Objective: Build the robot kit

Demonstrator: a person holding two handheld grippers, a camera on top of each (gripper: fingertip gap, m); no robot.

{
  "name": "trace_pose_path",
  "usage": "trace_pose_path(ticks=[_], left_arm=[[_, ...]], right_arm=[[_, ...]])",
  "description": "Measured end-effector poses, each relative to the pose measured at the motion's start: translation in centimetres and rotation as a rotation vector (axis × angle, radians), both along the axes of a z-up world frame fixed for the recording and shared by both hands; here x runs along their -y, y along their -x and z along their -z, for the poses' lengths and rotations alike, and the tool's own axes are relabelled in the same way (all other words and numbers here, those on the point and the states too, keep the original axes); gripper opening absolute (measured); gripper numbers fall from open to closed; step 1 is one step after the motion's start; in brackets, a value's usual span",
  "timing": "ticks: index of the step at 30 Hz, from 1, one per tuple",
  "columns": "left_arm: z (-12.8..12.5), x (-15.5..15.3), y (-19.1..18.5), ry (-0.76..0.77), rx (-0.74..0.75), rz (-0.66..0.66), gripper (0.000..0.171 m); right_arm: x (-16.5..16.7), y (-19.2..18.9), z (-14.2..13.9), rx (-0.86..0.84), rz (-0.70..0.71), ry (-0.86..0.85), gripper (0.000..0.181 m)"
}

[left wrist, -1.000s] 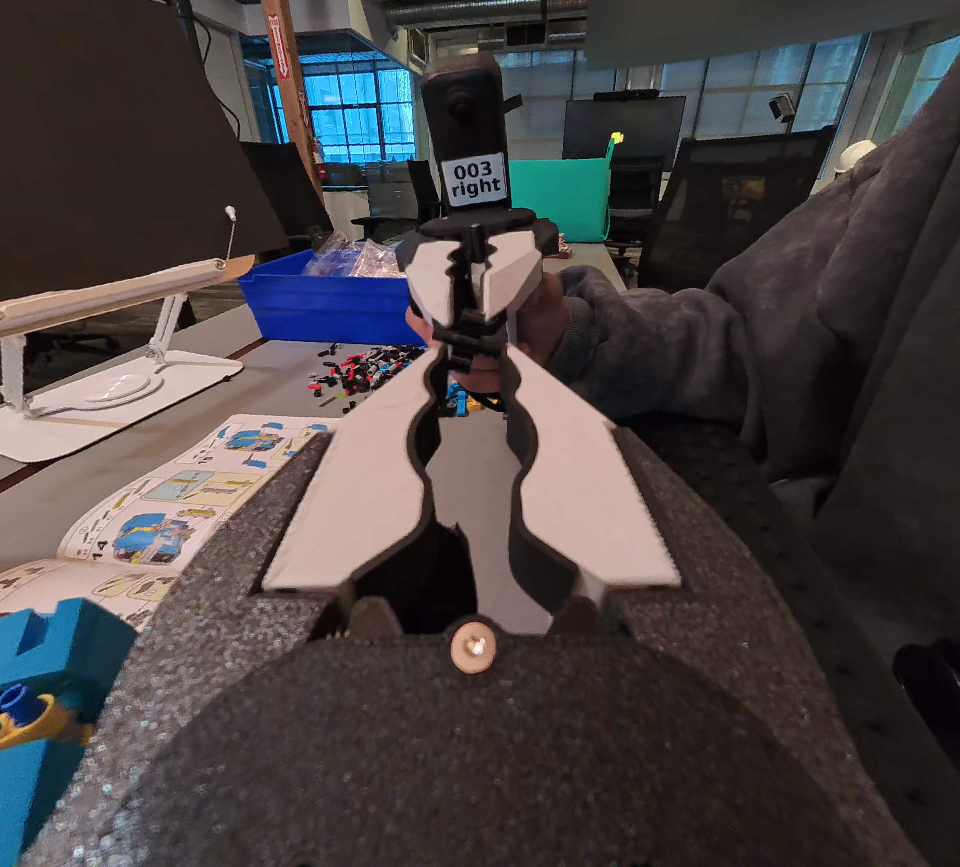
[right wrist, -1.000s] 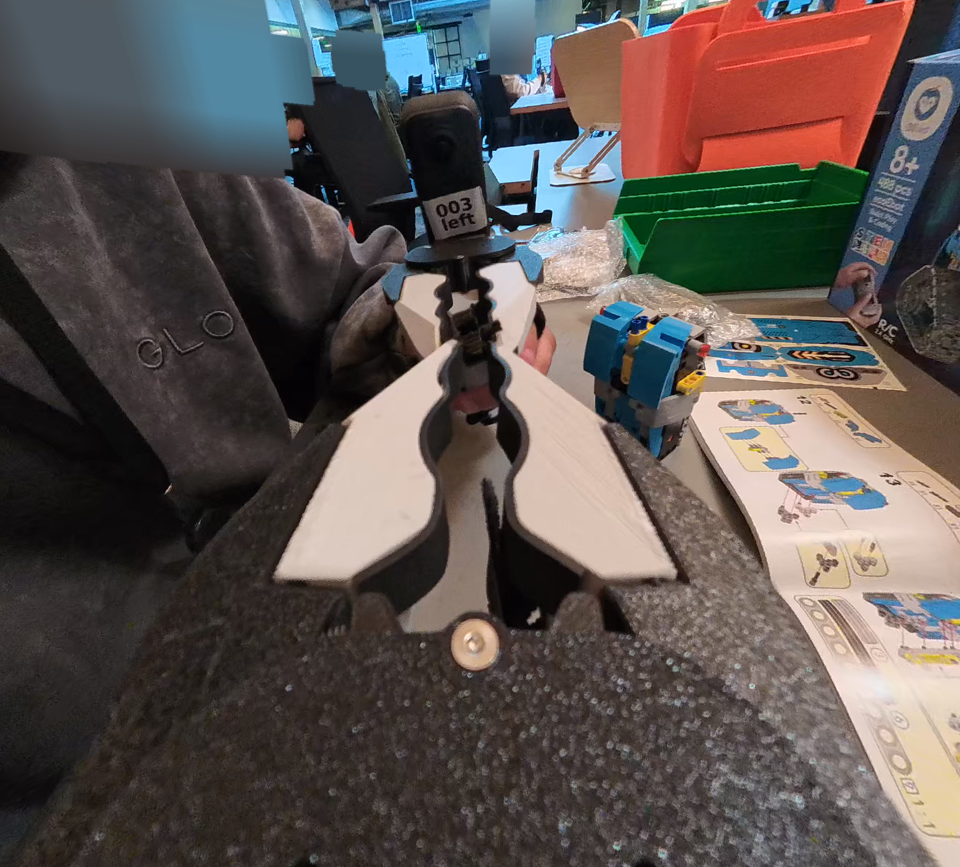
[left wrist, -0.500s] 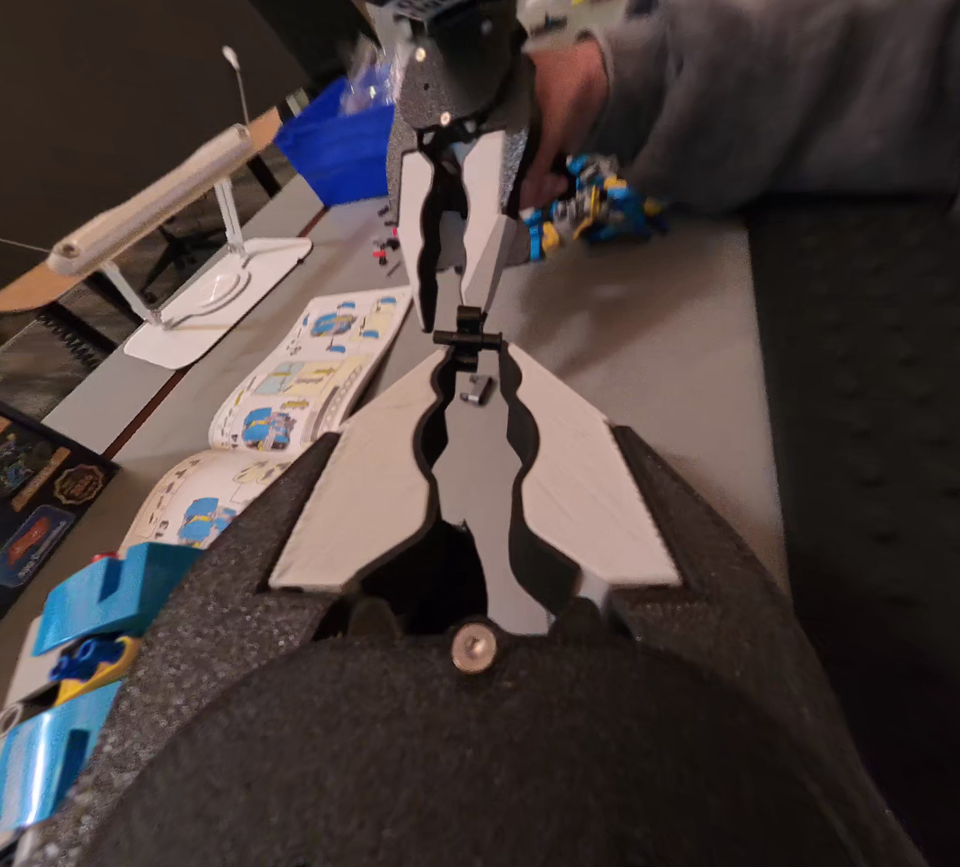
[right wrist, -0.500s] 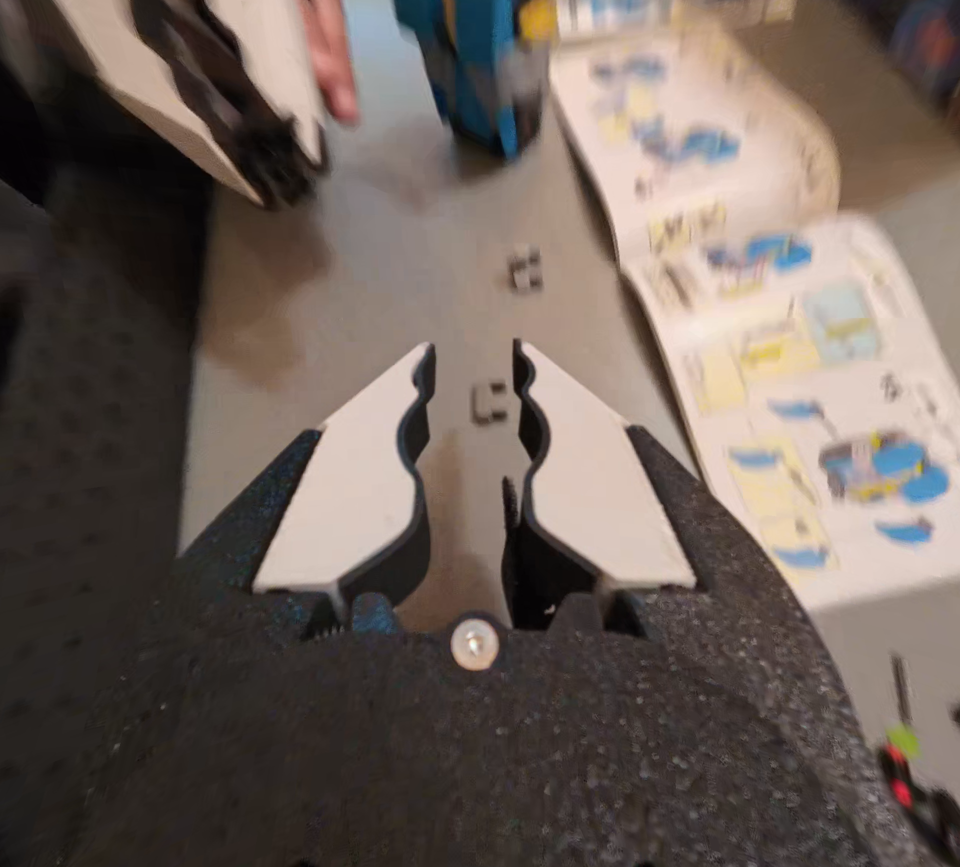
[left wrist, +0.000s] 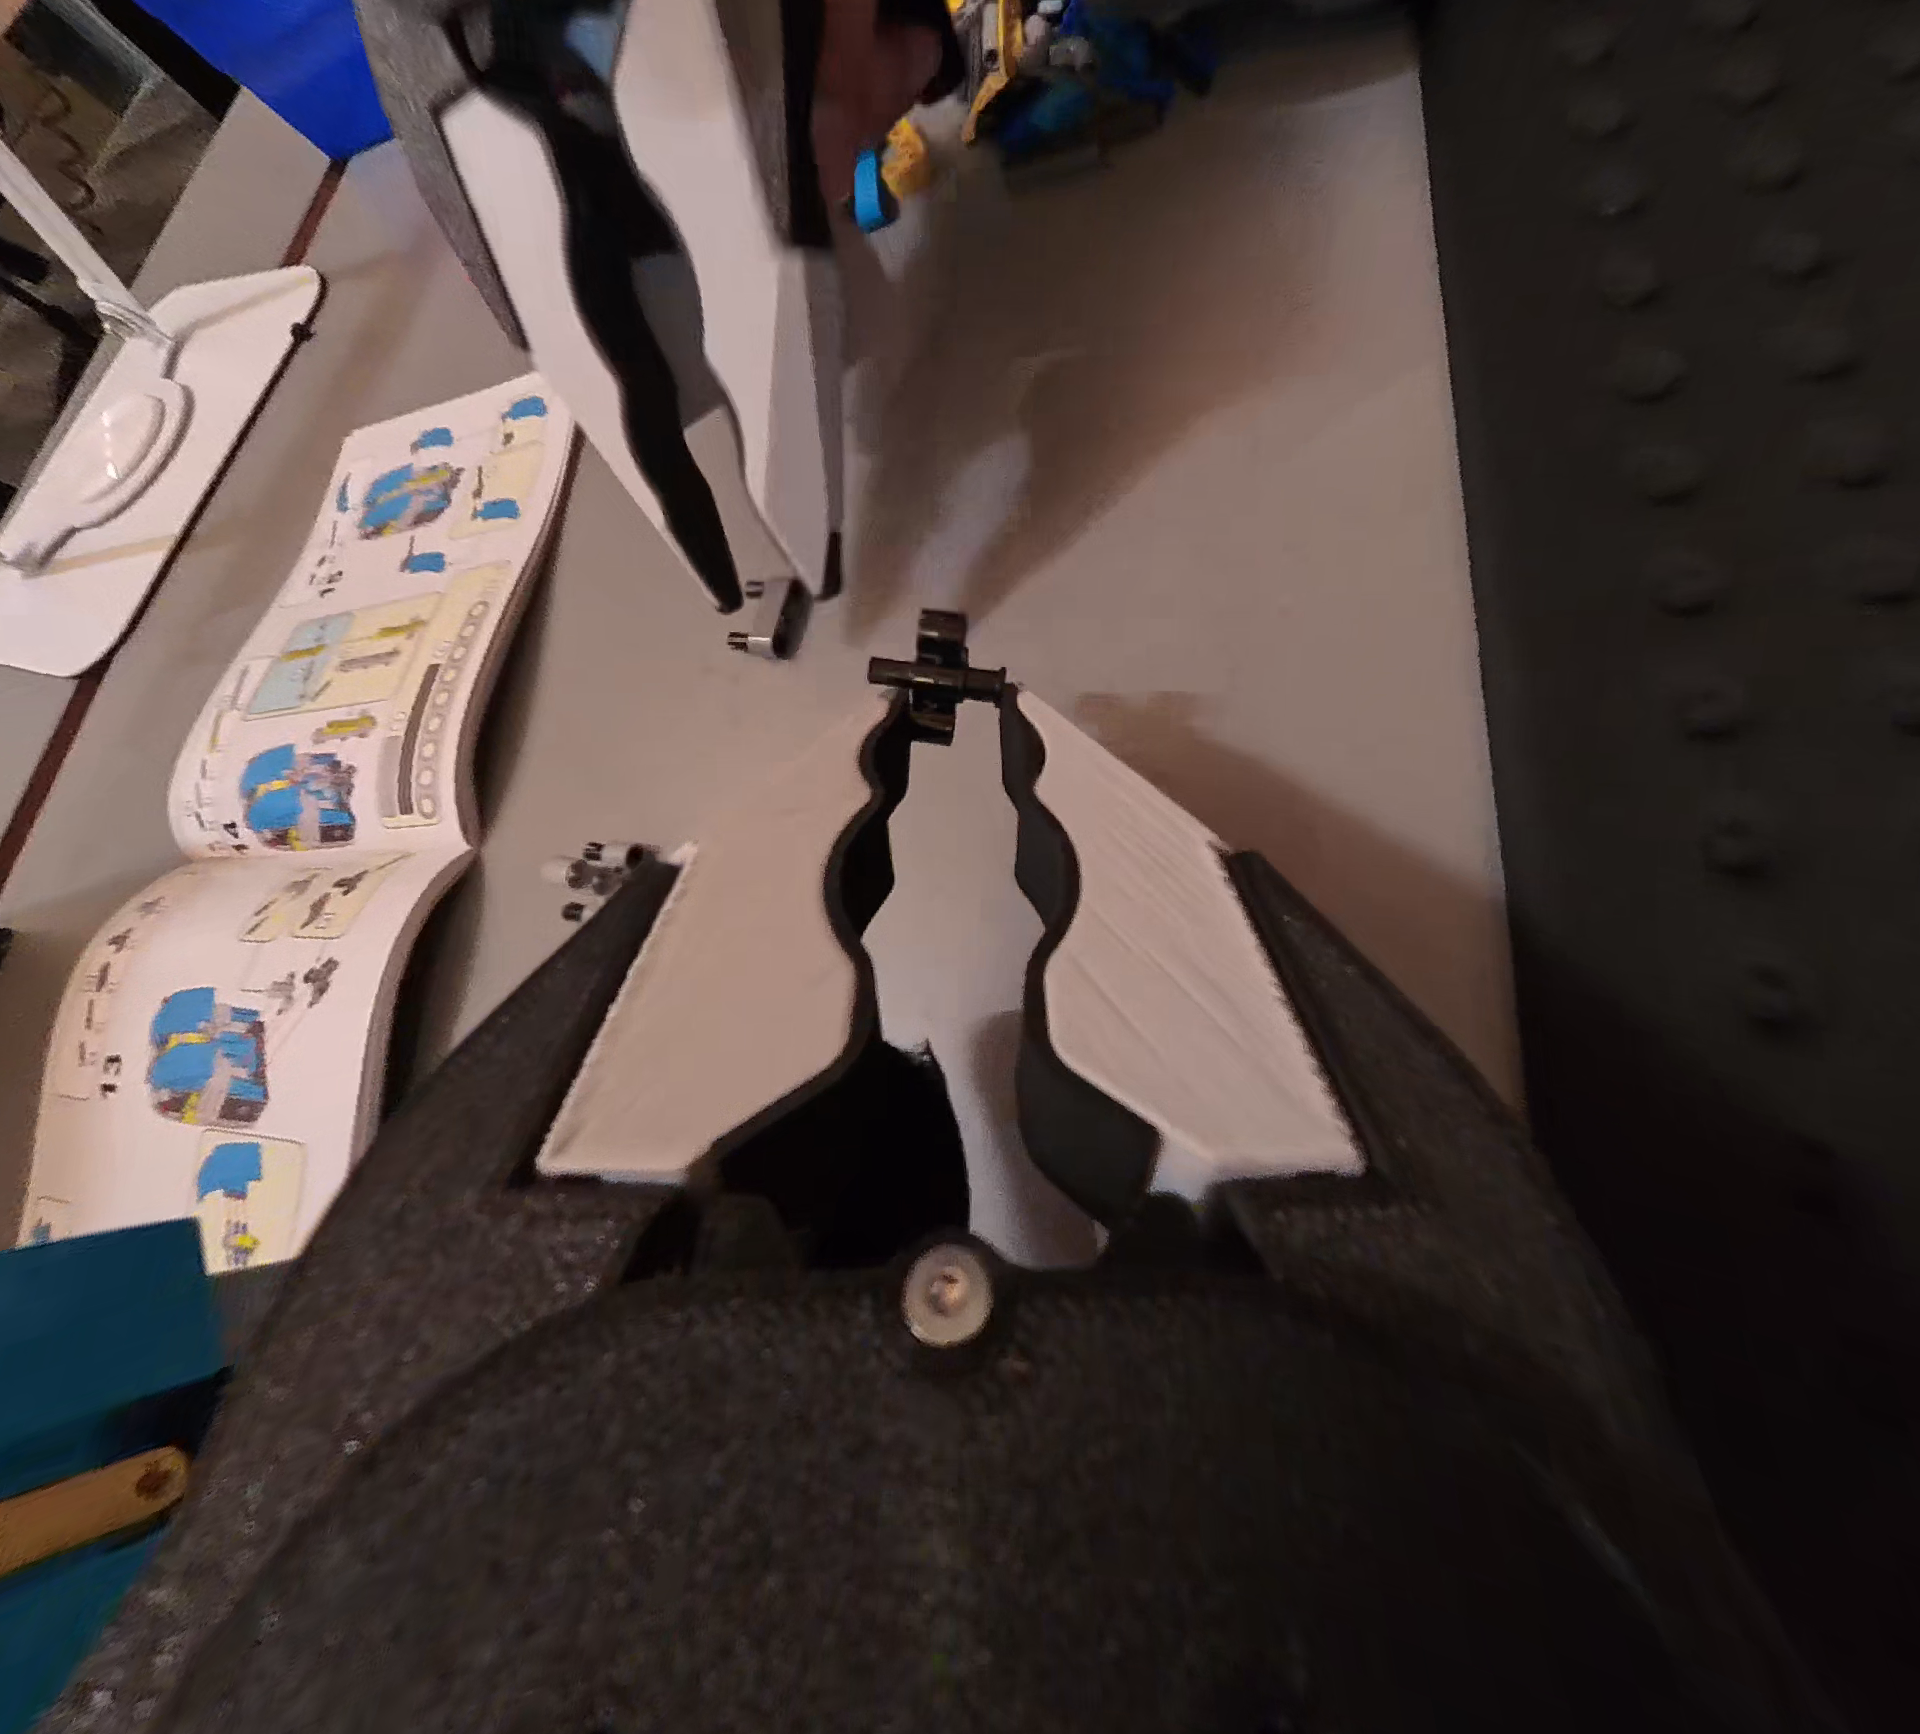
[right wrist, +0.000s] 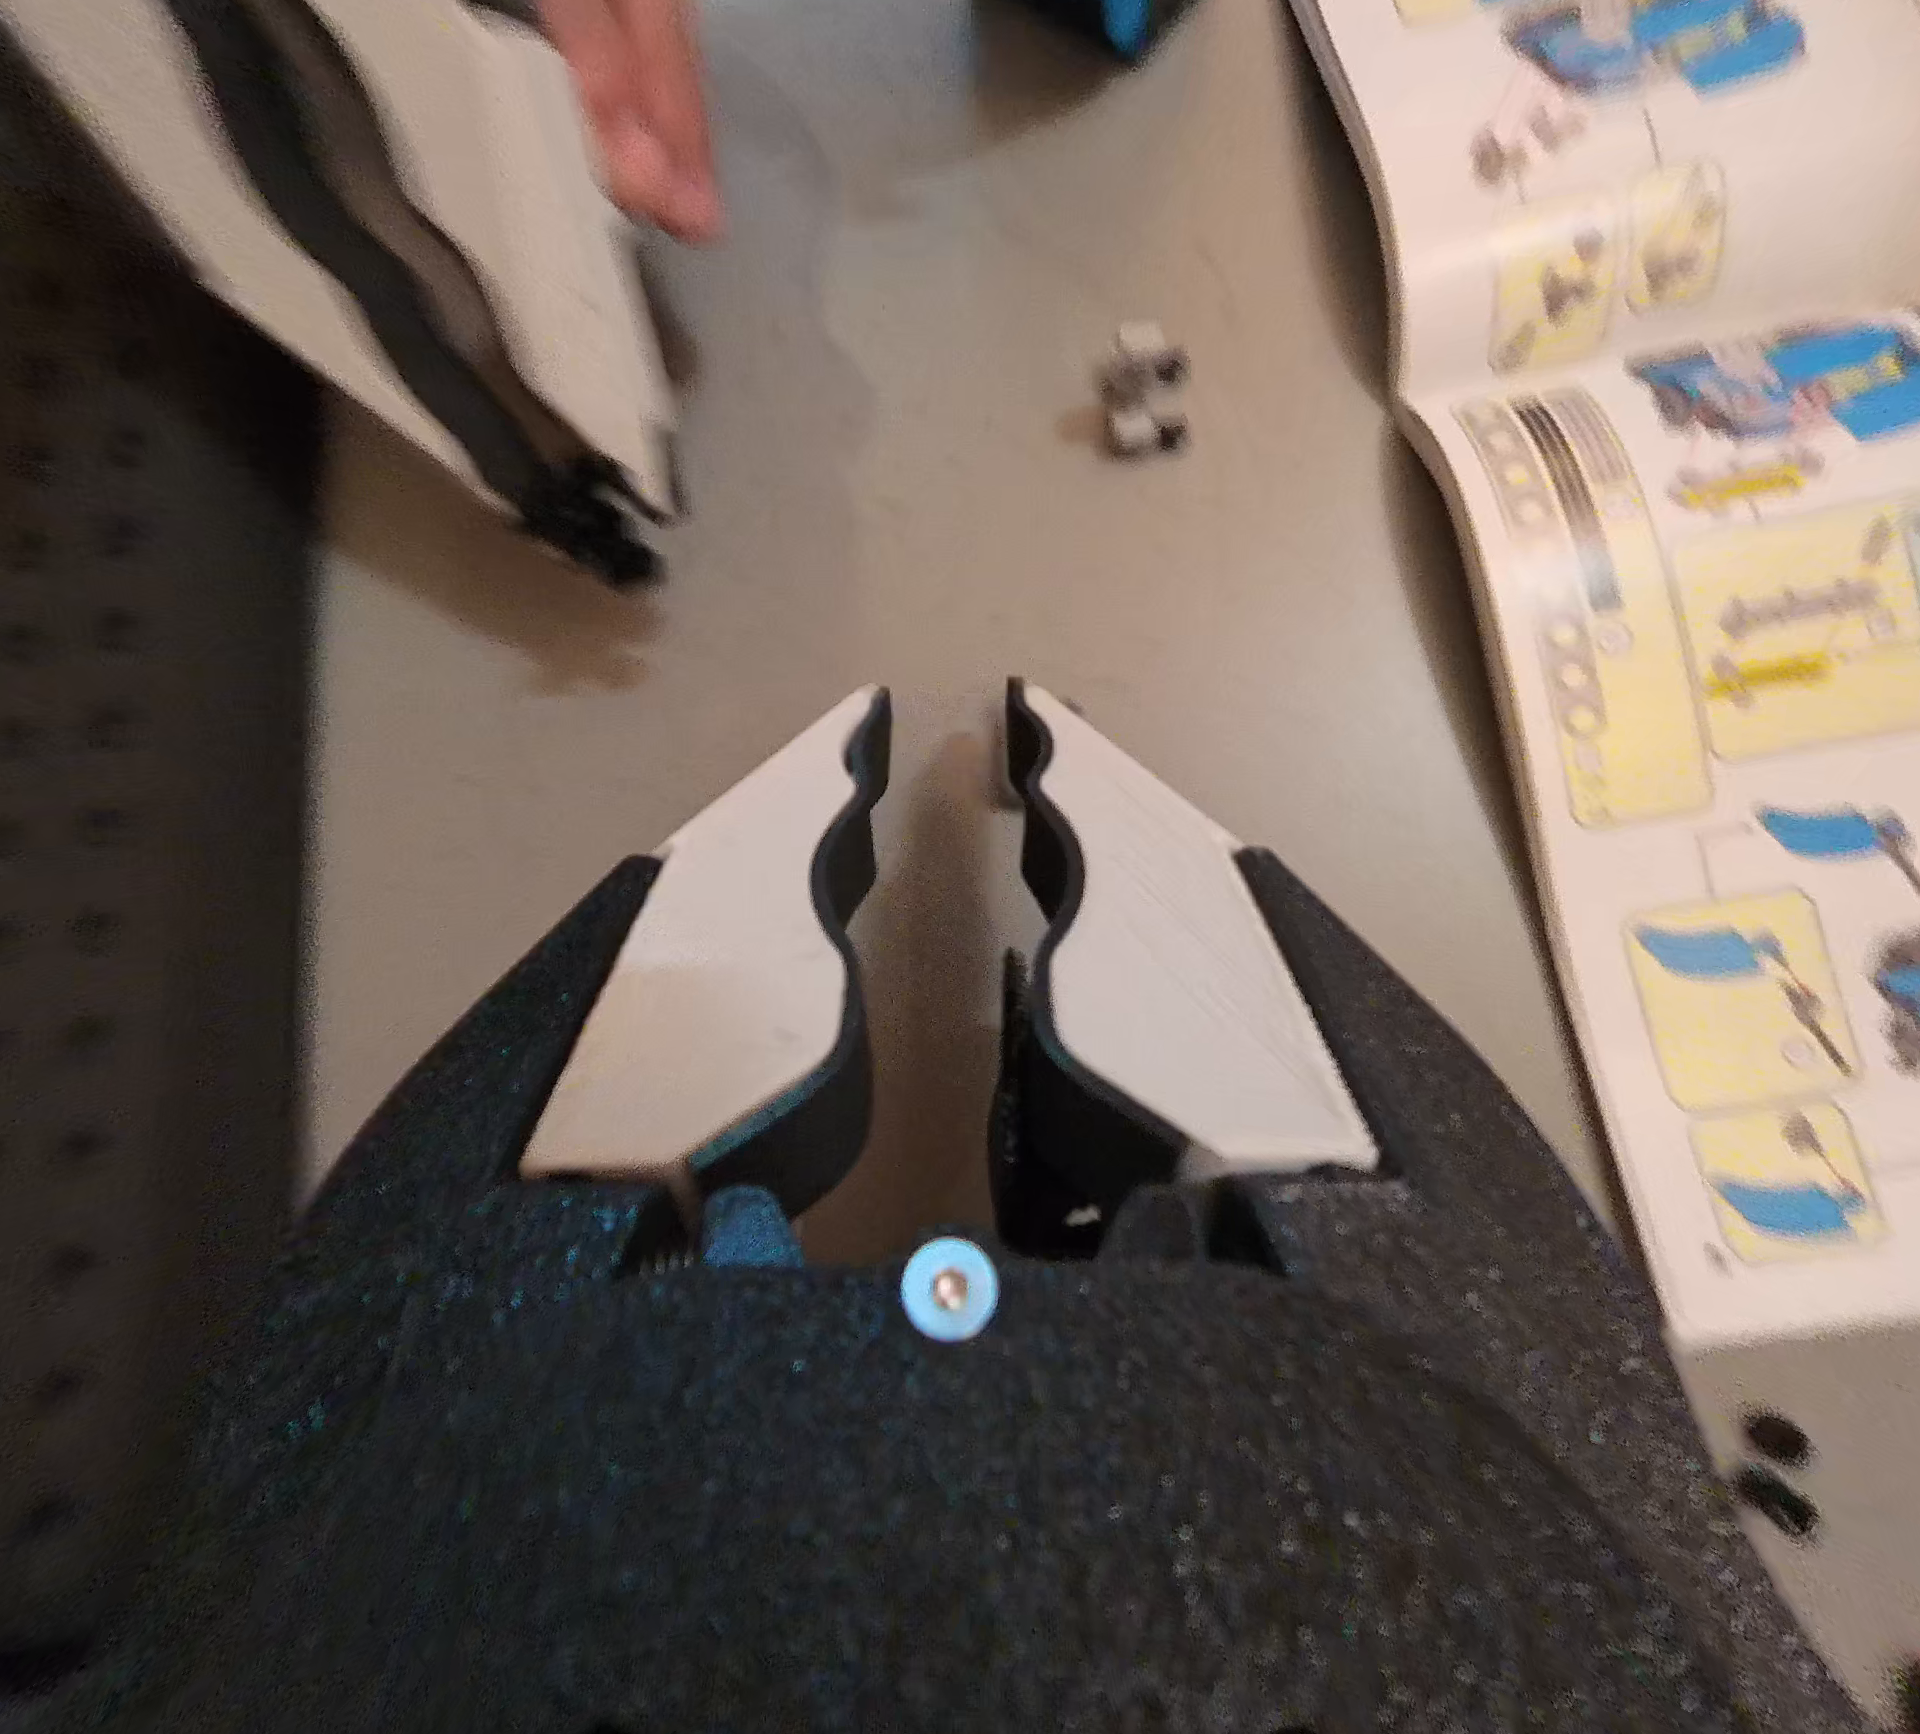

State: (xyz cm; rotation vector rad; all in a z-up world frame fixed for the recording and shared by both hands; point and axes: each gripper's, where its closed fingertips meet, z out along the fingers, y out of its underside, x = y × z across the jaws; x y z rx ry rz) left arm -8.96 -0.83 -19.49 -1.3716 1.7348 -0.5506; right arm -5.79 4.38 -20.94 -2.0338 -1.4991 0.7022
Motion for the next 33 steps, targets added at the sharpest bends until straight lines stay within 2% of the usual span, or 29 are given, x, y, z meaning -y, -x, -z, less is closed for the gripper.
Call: trace_pose_path(ticks=[3, 5, 8, 12, 16, 26, 33], left_arm=[[0.2, -0.5, 0.1, 0.027, -0.008, -0.032, 0.017], [0.2, -1.3, 0.3, 0.044, -0.004, -0.069, 0.017], [-0.3, -1.9, 0.3, 0.120, 0.042, -0.103, 0.017], [-1.5, -2.3, 0.3, 0.213, 0.114, -0.127, 0.017], [-1.8, -2.2, 0.3, 0.266, 0.140, -0.124, 0.017], [-1.6, -2.5, 0.3, 0.249, 0.131, -0.138, 0.017], [-1.2, -2.1, 0.2, 0.250, 0.118, -0.124, 0.017]], right_arm=[[3.2, 2.6, -3.1, -0.158, -0.130, 0.081, 0.028], [4.0, 3.3, -3.1, -0.141, -0.174, 0.048, 0.028], [3.6, 4.1, -2.5, -0.104, -0.171, -0.030, 0.020], [2.7, 4.5, -3.4, -0.130, -0.148, -0.121, 0.013], [2.8, 4.5, -3.9, -0.159, -0.151, -0.121, 0.013], [2.6, 4.4, -4.1, -0.179, -0.142, -0.112, 0.014], [2.6, 4.5, -4.4, -0.190, -0.145, -0.131, 0.008]])
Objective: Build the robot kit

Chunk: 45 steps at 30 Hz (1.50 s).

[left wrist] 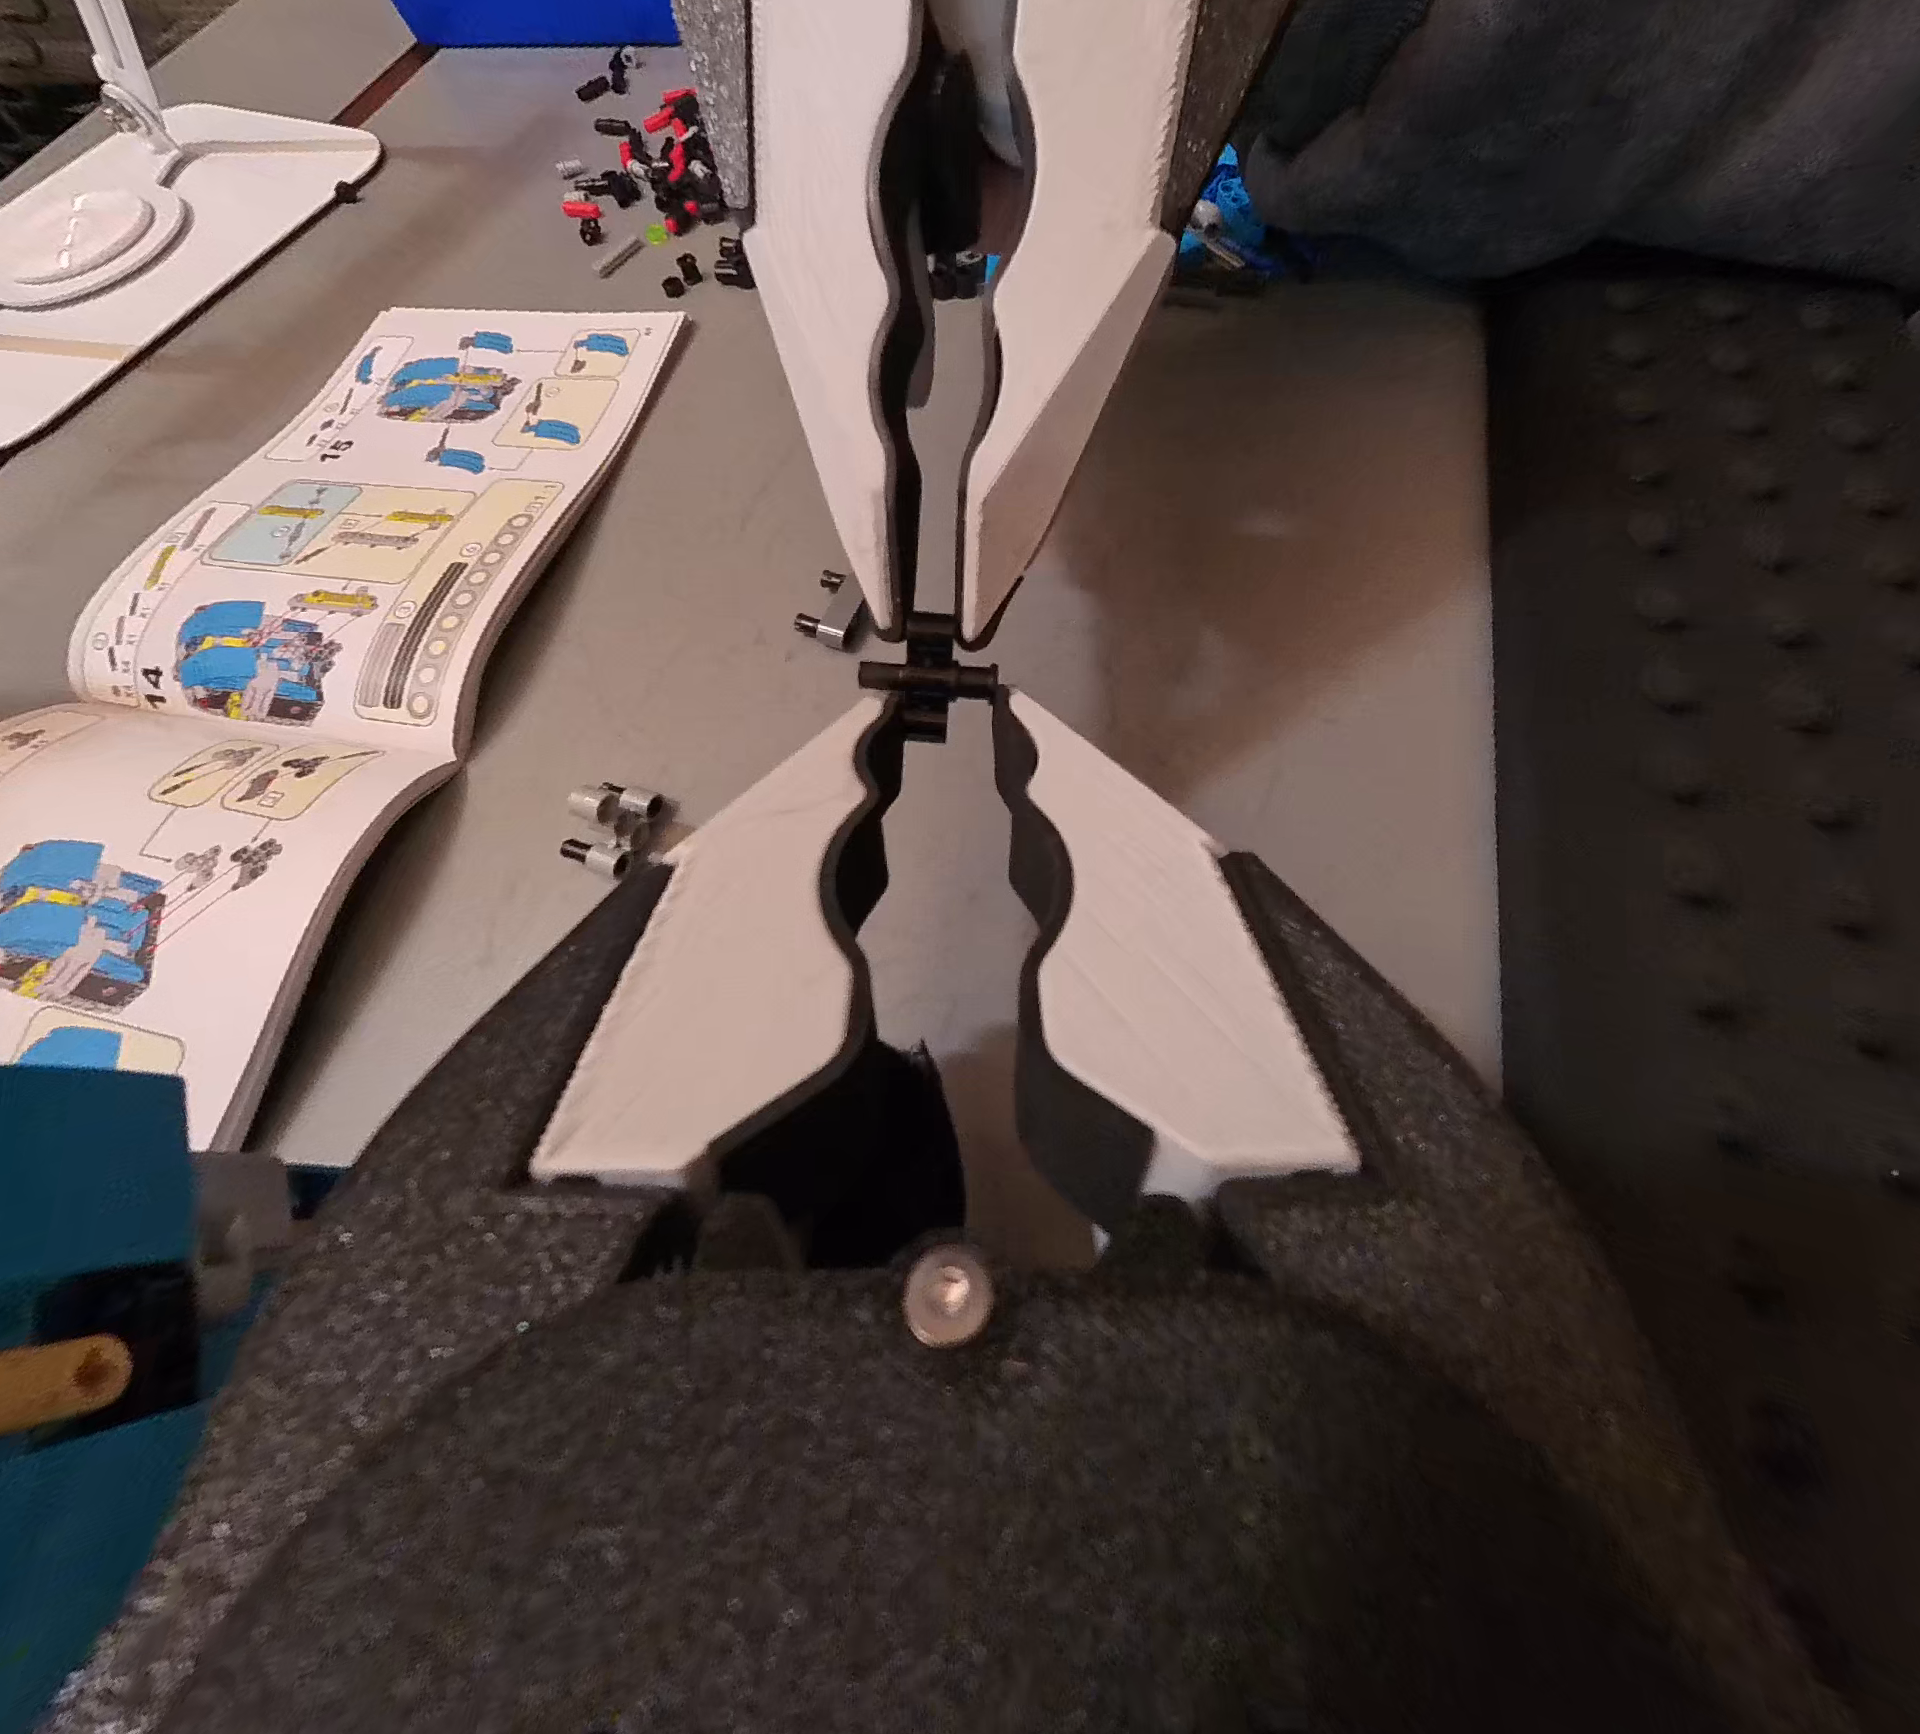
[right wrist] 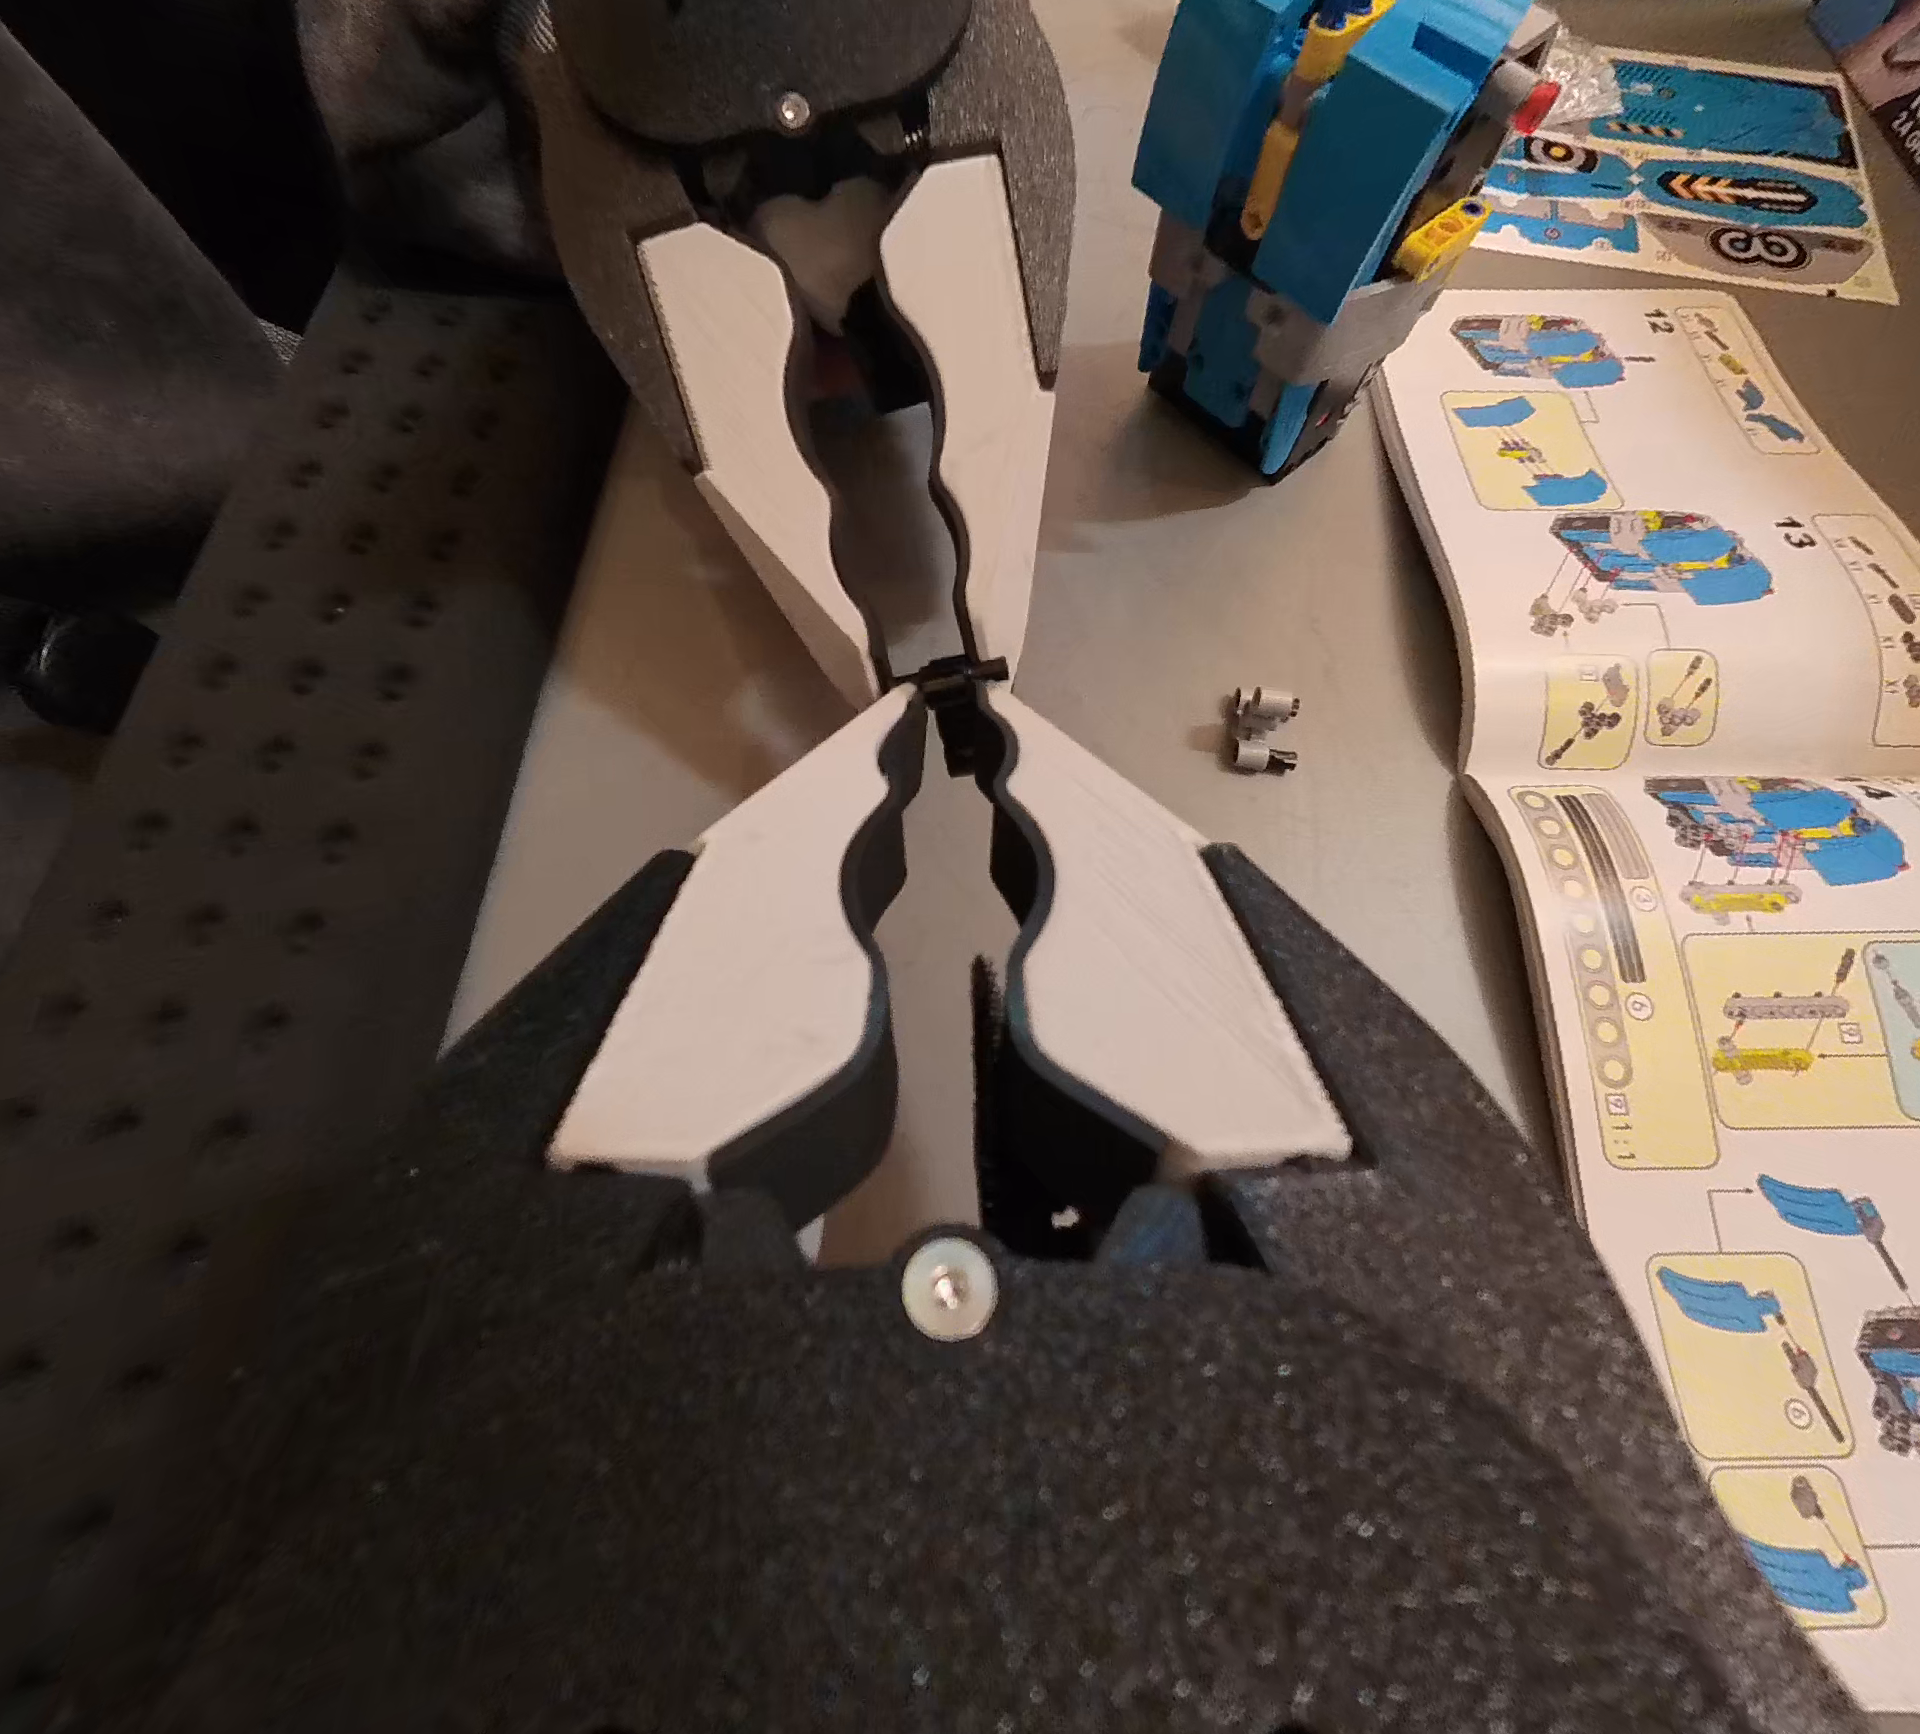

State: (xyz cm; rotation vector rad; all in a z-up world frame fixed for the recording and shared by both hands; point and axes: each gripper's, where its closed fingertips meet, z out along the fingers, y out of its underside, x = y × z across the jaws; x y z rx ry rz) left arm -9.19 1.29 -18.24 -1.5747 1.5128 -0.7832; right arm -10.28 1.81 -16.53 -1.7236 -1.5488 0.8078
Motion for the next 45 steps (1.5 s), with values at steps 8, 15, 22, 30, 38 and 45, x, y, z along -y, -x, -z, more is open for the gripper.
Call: trace_pose_path(ticks=[8, 15, 22, 30, 38, 45], left_arm=[[-0.2, 0.2, -0.2, -0.026, 0.014, 0.005, 0.008], [-0.5, -0.2, 0.0, 0.004, 0.035, -0.013, 0.007], [-4.4, -0.2, 0.1, 0.177, 0.261, -0.012, 0.007], [-5.4, 0.5, -0.1, 0.317, 0.345, 0.024, 0.007], [-1.3, -0.1, -0.4, 0.125, 0.105, -0.040, 0.022], [-0.1, 0.0, -0.4, 0.067, 0.036, -0.031, 0.018]], right_arm=[[0.4, 0.4, -0.9, -0.039, -0.012, 0.034, 0.007], [0.0, 0.4, -1.1, -0.051, 0.006, 0.005, 0.008], [-0.8, -0.7, -4.0, -0.231, 0.027, 0.104, 0.017], [0.1, 0.2, -4.7, -0.285, -0.015, 0.144, 0.008], [0.3, -7.1, 1.4, 0.389, 0.092, 0.039, 0.008], [-0.2, -6.5, 5.9, 0.609, 0.090, -0.006, 0.007]])
